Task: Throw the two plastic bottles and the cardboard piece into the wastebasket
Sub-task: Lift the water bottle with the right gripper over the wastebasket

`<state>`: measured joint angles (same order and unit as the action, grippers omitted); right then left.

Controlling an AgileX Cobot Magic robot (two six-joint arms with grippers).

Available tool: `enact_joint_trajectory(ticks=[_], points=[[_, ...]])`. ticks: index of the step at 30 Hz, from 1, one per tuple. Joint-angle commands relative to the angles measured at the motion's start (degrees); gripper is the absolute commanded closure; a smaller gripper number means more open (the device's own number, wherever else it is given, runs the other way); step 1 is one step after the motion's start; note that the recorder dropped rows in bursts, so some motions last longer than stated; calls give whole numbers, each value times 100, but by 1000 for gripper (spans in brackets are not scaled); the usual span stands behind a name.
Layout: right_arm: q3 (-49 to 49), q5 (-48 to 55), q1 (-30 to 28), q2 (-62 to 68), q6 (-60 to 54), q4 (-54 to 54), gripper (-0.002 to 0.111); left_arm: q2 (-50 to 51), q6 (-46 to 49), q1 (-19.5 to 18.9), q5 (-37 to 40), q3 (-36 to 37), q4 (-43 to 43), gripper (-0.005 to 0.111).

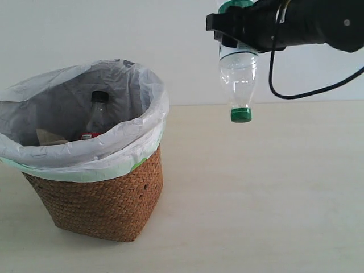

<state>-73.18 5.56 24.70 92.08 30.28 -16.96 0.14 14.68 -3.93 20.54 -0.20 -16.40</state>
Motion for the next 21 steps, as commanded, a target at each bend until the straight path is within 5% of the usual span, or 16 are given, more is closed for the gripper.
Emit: enact_joint_trajectory(ticks=[1, 10, 15, 19, 21], points=[[68, -223, -5, -589, -177, -59, 108, -14, 26, -16, 4, 20, 17, 103], [68, -320, 107, -1144, -229, -28, 108, -14, 26, -16, 4, 20, 17, 103], [68, -1417, 1007, -1144, 214, 0, 108, -14, 26, -16, 4, 20, 17, 103], [41, -2889, 1610, -1144, 1599, -9, 108, -14, 26, -16, 4, 20, 17, 103], [41, -2251, 1493, -1144, 1057, -9, 108, -14, 26, -16, 4, 20, 17, 103]])
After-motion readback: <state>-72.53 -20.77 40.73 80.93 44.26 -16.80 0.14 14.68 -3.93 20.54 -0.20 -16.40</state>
